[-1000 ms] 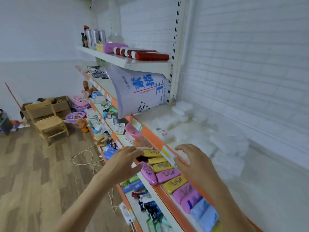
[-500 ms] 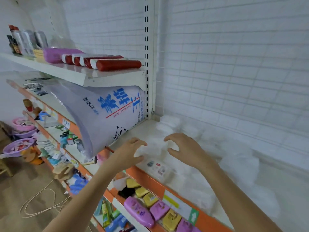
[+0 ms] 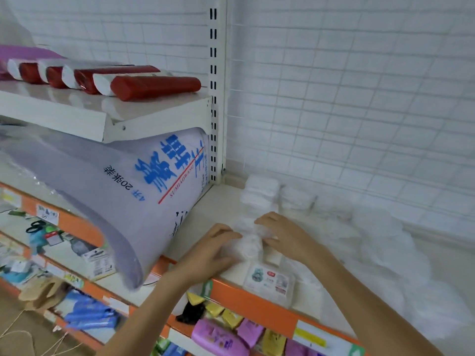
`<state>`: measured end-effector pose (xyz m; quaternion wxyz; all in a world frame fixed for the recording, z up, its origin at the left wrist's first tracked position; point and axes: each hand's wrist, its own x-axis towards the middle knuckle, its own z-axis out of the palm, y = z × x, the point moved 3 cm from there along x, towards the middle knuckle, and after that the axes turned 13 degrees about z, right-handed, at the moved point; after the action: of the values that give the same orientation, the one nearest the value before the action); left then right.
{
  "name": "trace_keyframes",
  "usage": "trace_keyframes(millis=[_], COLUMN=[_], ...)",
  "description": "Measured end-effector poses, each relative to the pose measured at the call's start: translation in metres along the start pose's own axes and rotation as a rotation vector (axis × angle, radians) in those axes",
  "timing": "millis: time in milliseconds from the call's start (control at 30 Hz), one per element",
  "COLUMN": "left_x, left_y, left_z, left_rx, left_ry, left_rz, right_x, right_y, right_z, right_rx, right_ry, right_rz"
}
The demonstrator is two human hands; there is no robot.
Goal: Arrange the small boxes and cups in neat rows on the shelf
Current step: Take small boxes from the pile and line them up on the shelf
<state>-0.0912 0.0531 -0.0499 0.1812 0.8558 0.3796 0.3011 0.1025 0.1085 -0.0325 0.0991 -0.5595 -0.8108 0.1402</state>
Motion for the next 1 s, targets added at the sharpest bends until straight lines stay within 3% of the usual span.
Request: trace_keyframes(millis=[133, 267, 400, 667, 733, 800, 900, 1000], left_x=[-0.004, 0.001, 0.011, 0.018, 0.016, 0.011, 0.010, 0.010], left_y=[-0.001, -0.003, -0.013, -0.016, -0.016, -0.021, -0.025, -0.026], left_z=[-0.007, -0.012, -0.013, -0.017, -0.016, -0.013, -0.006, -0.001], left_rx=[-0.115, -0.225, -0.215, -0.217, -0.224, -0.192, 0.025, 0.112], left_ry=[0.155, 0.310, 0.336, 0.368, 0.325, 0.185, -0.035, -0.036], left_rz=[-0.024, -0.185, -0.313, -0.369, -0.354, -0.378, -0.321, -0.281], right_x=[-0.008, -0.017, -0.016, -0.008, -0.008, -0.008, -0.011, -0.012], right_y=[-0.003, 0.003, 0.017, 0.026, 0.025, 0.024, 0.020, 0.020], right_z=[-0.008, -0.022, -0.025, -0.016, -0.016, -0.015, -0.009, -0.003], right_rx=[-0.030, 0.152, 0.470, 0.419, 0.319, 0.264, 0.173, 0.169], right_ry=[0.040, -0.003, -0.015, -0.009, -0.010, -0.036, -0.077, -0.032], right_rz=[-0.021, 0.124, 0.283, 0.354, 0.314, 0.301, 0.265, 0.243])
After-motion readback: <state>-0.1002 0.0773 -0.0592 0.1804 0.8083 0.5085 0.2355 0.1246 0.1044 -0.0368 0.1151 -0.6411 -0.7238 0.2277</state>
